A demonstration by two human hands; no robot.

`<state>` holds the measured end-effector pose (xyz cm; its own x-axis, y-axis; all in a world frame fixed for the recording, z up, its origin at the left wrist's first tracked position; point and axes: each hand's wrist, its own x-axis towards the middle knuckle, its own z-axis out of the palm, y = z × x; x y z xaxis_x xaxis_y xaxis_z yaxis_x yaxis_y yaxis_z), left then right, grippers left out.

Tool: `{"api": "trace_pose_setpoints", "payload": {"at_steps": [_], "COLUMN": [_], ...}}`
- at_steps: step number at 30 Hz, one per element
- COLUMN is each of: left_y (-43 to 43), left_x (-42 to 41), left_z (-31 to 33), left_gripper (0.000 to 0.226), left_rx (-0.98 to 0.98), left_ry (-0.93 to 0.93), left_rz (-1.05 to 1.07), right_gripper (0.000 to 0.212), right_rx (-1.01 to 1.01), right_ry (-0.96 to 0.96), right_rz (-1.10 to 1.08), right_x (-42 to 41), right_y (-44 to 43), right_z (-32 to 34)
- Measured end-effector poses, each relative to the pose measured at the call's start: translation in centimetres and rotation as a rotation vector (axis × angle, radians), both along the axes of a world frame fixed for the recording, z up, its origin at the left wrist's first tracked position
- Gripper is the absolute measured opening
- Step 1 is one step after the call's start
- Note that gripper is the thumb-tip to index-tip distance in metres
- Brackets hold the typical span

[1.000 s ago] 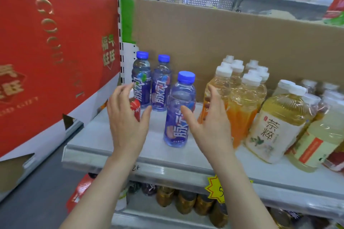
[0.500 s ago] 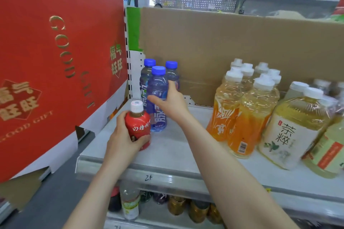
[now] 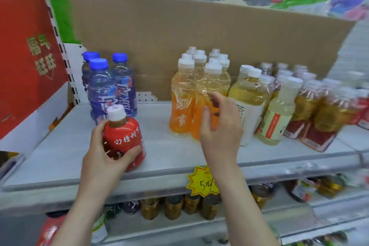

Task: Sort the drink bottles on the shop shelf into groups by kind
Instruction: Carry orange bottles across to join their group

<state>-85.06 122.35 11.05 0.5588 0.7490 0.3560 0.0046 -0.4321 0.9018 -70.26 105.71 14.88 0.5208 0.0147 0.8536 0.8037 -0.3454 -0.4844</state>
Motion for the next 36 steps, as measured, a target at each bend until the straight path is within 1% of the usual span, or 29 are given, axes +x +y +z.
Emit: {"api": "trace_pose_setpoints", "payload": {"at_steps": [2,3,5,7,9,10,14,18,21,24,27,31,34,36], "left_y": [-1.8,-2.7,-4.4,-6.0,-7.6,-8.4,-10.9,-13.1,-14.8,-16.3,-17.7,-19.8,-22.1,-24.1], "left_x": [1.1,1.7,2.8,4.0,5.1,5.6,7.5,8.6,8.9,8.5,7.8,7.2,7.1,7.1], "left_z": [0.4,0.6,1.1,1.6,2.1,2.3,2.1,1.3,1.2,1.2,1.3,1.2,0.4,-0.5], "left_gripper": [0.086,0.084,0.082,0.080,0.077,0.075,0.069,0.066,0.062,0.063,0.067,0.071,0.080,0.081], "left_rx": [-0.019,-0.022,-0.014,-0.020,-0.047,-0.064,-0.131,-0.181,-0.193,-0.191,-0.188,-0.208,-0.240,-0.277], "left_ry": [-0.028,-0.044,-0.079,-0.118,-0.149,-0.160,-0.226,-0.274,-0.304,-0.313,-0.329,-0.317,-0.299,-0.283], "left_rz": [-0.059,-0.086,-0.133,-0.172,-0.197,-0.202,-0.191,-0.129,-0.088,-0.066,-0.069,-0.131,-0.185,-0.228], "right_gripper": [0.042,0.051,0.068,0.083,0.092,0.093,0.086,0.080,0.090,0.084,0.076,0.063,0.064,0.060], "right_rx": [0.049,0.057,0.028,-0.053,-0.105,-0.107,-0.103,-0.066,-0.055,-0.021,0.043,0.160,0.230,0.267], "right_ry": [0.087,0.153,0.304,0.443,0.505,0.517,0.575,0.537,0.560,0.537,0.576,0.635,0.678,0.708], "right_rz": [-0.184,-0.218,-0.182,-0.072,0.004,0.020,0.018,0.053,0.153,0.232,0.296,0.390,0.395,0.368], "right_x": [1.9,3.0,5.2,7.3,9.0,9.7,10.7,9.9,9.9,10.4,9.6,6.7,4.4,3.4], "right_y": [-4.2,-5.7,-7.7,-8.5,-8.6,-8.7,-9.3,-8.8,-8.0,-8.5,-10.7,-15.6,-20.0,-23.2], "right_z": [-1.3,-1.6,-1.6,-1.6,-2.1,-2.5,-3.2,-3.6,-3.5,-3.1,-2.4,-1.7,-1.9,-2.5]}}
